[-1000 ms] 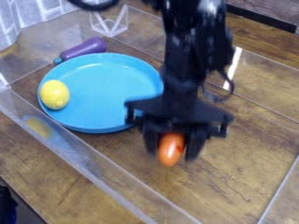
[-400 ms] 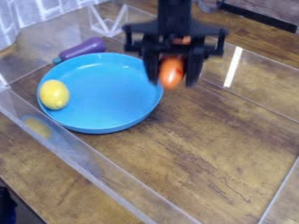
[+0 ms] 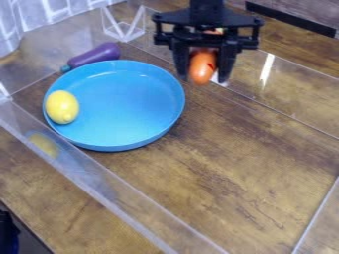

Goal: Move the carrot to the left side

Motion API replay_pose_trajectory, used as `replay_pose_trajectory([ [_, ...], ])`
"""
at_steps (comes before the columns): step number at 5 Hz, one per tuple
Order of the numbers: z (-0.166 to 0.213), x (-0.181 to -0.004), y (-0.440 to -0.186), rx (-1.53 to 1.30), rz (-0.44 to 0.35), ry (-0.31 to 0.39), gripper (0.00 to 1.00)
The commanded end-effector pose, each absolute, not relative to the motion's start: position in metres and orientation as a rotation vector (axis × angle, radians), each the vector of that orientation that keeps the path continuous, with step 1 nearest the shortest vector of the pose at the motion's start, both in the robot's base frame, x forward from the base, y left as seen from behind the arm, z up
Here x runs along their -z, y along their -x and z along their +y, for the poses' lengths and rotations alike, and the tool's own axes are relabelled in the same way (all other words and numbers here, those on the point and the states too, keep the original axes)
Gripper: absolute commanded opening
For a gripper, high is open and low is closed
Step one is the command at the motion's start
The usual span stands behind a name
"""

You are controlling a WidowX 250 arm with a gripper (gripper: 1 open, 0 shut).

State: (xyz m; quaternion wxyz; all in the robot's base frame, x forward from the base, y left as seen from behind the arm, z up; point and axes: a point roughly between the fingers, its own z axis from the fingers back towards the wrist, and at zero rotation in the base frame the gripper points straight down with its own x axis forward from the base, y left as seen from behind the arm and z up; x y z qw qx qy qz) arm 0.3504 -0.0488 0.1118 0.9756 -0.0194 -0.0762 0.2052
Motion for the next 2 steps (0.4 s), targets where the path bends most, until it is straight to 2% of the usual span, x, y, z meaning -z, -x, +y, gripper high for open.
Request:
replay_pose_trajectory([
  [1, -0.050, -0.127, -0.374, -0.361, -0.221, 0.057, 0.00],
  [2, -0.065, -0.121, -0.388, -0.282, -0.214, 0.057, 0.00],
])
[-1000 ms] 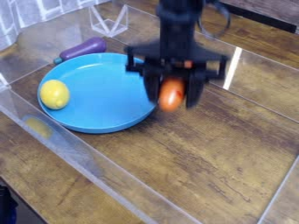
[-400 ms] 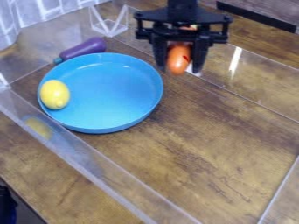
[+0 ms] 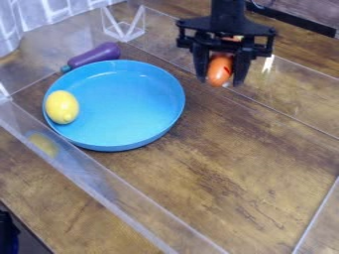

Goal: Move the carrot to the left side

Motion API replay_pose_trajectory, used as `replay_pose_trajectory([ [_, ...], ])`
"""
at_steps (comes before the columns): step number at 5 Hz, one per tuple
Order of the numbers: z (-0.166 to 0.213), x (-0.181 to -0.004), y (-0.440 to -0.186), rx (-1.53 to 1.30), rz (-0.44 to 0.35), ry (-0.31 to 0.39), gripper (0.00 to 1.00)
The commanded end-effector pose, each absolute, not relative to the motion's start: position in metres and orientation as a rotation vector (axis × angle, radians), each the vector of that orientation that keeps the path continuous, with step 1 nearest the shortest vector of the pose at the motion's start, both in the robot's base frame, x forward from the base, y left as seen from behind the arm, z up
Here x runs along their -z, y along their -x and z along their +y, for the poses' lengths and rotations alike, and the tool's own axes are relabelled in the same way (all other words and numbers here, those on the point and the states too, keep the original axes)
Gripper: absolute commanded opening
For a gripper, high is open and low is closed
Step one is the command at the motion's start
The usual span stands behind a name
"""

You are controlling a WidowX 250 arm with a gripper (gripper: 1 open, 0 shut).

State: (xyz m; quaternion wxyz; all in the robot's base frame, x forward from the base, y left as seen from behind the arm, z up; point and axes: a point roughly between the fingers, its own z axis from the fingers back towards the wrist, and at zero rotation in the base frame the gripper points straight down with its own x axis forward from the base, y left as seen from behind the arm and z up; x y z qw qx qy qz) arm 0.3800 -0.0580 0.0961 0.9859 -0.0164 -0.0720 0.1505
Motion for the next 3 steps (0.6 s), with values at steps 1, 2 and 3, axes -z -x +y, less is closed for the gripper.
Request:
replay_pose_trajectory([
  [1, -0.075, -0.115, -0.403, -0.211, -0.205, 0.054, 0.00],
  [2, -0.079, -0.093, -0.409, -0.140, -0.199, 0.057, 0.00],
  [3, -0.072, -0.102, -0.404, -0.098, -0.208, 0.069, 0.00],
])
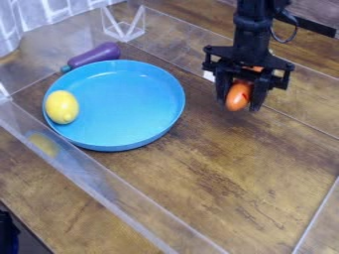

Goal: Move the carrot to the left side

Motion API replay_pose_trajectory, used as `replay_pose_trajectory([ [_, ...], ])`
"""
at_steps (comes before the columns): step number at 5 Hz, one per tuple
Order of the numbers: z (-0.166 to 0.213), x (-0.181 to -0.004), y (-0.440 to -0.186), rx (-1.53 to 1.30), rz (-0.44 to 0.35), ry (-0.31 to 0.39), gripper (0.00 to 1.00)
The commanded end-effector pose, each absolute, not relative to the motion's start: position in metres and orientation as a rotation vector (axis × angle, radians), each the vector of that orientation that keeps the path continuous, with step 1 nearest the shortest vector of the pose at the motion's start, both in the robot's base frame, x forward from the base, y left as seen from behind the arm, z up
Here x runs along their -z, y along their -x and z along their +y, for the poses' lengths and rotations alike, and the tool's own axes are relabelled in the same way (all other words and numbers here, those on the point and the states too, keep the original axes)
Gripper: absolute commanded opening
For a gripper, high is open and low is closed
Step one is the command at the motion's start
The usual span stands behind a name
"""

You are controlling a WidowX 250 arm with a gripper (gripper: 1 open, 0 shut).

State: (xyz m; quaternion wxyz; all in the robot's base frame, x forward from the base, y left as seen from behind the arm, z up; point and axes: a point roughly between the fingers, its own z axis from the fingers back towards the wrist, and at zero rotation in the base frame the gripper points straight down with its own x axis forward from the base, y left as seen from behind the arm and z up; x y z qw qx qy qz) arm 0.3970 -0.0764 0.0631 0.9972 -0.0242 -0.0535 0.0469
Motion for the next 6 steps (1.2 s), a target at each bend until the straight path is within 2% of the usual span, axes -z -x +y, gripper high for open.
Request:
replay_pose_trajectory([
  [1, -0.068, -0.097, -0.401, -0.046, -0.213, 0.074, 0.00],
  [2, -0.059, -0.118, -0.394, -0.020, -0.226, 0.082, 0.00],
  [3, -0.040, -0.152, -0.389, -0.027, -0.248, 0.088, 0.00],
  [4, -0.030, -0.172, -0.390, -0.059, -0.262, 0.077, 0.00],
  [5, -0.039, -0.170, -0.401, -0.051, -0.261, 0.066, 0.00],
  [6, -0.040, -0.155, -0.414, 0.001, -0.255, 0.063, 0.00],
])
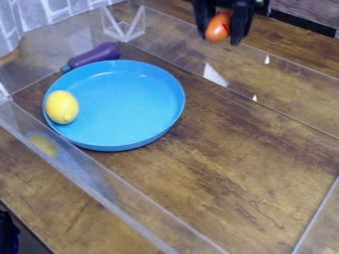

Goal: Move the carrot to the left side

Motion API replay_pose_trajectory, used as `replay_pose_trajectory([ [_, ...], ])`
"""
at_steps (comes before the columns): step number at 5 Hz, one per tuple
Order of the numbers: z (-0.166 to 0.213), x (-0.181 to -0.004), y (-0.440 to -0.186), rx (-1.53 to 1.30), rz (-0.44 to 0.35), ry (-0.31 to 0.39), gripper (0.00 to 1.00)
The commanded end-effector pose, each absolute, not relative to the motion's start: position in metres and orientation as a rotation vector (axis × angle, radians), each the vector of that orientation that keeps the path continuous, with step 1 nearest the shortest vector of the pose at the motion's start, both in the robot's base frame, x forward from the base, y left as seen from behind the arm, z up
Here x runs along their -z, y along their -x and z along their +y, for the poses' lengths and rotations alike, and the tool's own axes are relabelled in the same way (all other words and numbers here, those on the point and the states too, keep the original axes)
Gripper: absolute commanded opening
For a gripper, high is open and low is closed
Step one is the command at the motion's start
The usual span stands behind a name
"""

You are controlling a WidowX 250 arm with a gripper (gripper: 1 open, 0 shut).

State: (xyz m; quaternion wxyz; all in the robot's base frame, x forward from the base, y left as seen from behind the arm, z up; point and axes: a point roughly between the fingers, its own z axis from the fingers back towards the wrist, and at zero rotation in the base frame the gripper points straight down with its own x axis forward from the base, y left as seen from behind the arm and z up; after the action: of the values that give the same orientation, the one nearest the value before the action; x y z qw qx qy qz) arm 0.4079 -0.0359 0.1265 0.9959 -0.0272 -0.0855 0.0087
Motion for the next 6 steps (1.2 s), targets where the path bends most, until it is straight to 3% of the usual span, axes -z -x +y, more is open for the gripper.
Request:
replay_pose_trajectory([
  [1, -0.038, -0.138, -0.432, 0.049, -0.248, 0.058, 0.00],
  [2, -0.034, -0.125, -0.449, 0.085, -0.246, 0.051, 0.00],
  [3, -0.026, -0.127, -0.445, 0.052, -0.247, 0.041, 0.00],
  [6, 0.013, -0.152, -0.419, -0.087, -0.269, 0.008, 0.00],
])
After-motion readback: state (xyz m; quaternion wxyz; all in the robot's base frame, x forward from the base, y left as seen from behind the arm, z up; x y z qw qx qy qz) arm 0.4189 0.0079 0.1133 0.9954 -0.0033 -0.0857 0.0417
